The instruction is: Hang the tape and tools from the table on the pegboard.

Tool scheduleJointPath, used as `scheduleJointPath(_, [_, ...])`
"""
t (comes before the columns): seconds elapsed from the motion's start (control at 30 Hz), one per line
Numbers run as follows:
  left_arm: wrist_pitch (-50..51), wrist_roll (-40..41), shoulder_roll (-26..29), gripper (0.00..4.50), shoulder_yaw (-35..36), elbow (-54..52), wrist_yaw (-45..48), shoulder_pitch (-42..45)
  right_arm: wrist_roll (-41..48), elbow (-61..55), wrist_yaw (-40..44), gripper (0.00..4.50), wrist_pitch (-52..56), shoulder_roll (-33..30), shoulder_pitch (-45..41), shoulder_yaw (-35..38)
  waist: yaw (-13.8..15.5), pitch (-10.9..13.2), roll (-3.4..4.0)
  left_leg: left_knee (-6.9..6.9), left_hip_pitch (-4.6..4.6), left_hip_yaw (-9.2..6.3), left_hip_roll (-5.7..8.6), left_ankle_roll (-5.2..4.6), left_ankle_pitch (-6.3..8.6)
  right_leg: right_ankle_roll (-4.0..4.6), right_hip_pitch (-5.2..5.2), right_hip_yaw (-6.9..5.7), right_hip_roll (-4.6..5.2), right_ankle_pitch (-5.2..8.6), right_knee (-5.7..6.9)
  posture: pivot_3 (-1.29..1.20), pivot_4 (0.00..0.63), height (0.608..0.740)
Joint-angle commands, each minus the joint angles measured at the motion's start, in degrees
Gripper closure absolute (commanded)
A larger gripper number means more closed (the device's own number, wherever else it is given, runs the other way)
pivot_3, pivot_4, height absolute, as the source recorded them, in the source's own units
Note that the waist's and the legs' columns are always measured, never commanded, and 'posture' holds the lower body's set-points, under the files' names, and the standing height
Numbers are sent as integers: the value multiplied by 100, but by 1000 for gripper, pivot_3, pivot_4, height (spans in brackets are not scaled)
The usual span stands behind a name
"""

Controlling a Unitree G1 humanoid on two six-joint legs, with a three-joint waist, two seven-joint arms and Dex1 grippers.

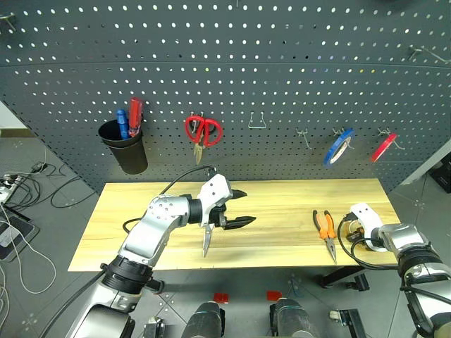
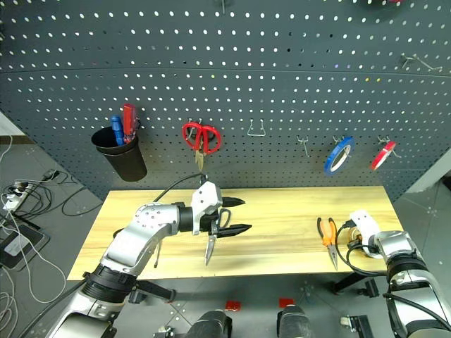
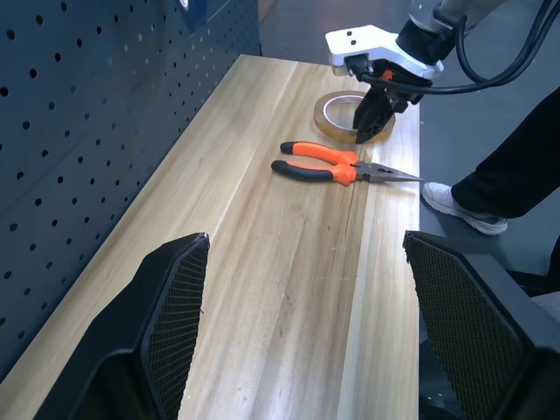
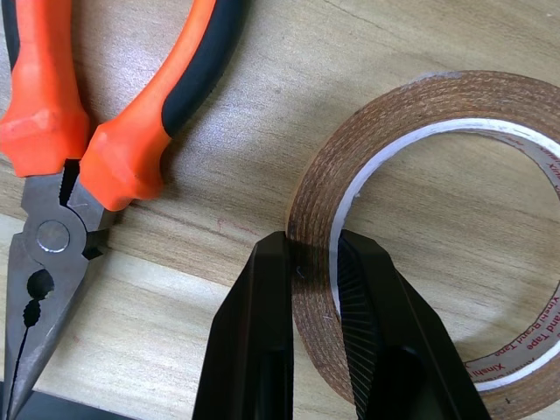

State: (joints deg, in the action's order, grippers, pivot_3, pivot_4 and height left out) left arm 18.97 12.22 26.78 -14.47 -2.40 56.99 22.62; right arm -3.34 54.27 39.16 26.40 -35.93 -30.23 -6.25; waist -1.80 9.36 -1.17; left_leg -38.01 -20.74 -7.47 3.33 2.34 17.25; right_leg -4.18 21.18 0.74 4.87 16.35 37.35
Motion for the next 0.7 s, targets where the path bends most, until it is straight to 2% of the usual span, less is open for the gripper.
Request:
scheduleJointPath(0.03, [-105,62,0,736,78,-289,-33,-22,-8,-546,-241,4084,-152,-116,401,175,4,-1,-1,0,0,1,0,0,0,0,0,1,0,0,0,-24,142,740])
scheduleJointPath(0.07, [-101,86,-7,736,109,-300,-52,-31,24,-806,-268,4084,-153,-152,490,251,4,-1,1,0,-2,0,0,0,0,-1,3,2,2,0,-1,-24,142,740])
scheduleJointPath(0.2, [-81,307,-96,736,442,-427,-298,-113,35,-3609,-855,4084,-138,-336,1654,897,11,19,50,4,-22,8,-11,0,0,-4,32,12,13,1,2,-49,157,740])
scheduleJointPath(0.33, [131,564,-131,736,655,-804,-459,-250,-226,-6219,-1583,4084,49,25,2815,1218,-20,27,62,6,-48,19,-19,0,0,-13,70,22,14,8,17,-70,177,740])
scheduleJointPath(0.43, [213,673,-102,736,775,-1052,-564,-334,-555,-7659,-2026,4084,4,437,3387,972,-31,38,58,6,-53,21,-26,0,0,-15,83,24,7,11,34,-76,193,740])
scheduleJointPath(0.53, [240,891,-109,736,982,-1300,-642,-418,-1145,-8618,-2320,4084,-792,648,3576,332,-37,88,62,6,-46,21,-25,0,0,-13,83,28,8,11,51,-76,201,740])
scheduleJointPath(0.6, [323,1113,-92,736,1163,-1378,-627,-456,-1569,-8864,-2401,4084,-1345,687,3411,-181,-45,133,58,5,-36,22,-21,-4,2,-13,79,31,10,11,58,-76,201,740])
scheduleJointPath(0.7, [285,1216,7,736,1307,-1360,-602,-463,-1831,-8828,-2477,4084,-1555,939,3026,-550,-60,147,44,6,-31,18,-19,-2,-2,-12,77,26,6,10,60,-76,201,740])
